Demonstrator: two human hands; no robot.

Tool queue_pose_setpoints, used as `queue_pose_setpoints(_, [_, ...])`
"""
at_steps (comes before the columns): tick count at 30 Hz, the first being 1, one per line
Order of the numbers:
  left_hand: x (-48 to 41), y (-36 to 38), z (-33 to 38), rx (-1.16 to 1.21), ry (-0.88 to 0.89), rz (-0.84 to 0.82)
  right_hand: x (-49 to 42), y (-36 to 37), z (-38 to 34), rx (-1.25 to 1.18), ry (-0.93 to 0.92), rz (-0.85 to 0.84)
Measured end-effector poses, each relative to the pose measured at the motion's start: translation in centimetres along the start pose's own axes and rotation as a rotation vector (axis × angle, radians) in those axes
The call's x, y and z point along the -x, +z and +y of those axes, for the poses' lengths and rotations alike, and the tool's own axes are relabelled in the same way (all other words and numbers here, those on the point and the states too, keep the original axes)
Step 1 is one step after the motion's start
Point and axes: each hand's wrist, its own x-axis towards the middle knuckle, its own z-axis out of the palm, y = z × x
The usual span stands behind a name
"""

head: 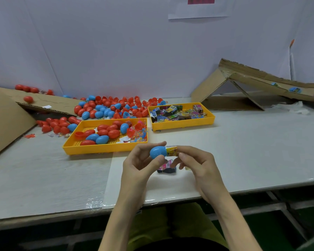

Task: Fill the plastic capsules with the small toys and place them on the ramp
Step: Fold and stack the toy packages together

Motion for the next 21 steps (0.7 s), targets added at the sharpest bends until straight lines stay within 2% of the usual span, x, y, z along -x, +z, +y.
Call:
queue_pose_setpoints(15, [0.31, 0.18, 0.33, 0.011, -0.032, -0.058, 0.32, 0.28, -0.53, 0.006, -0.041, -0.005])
queue_pose_setpoints(21, [0.34, 0.10, 0.31, 0.007, -0.045, -0.063, 0.29, -0.03, -0.14, 0.002, -0.064, 0.110])
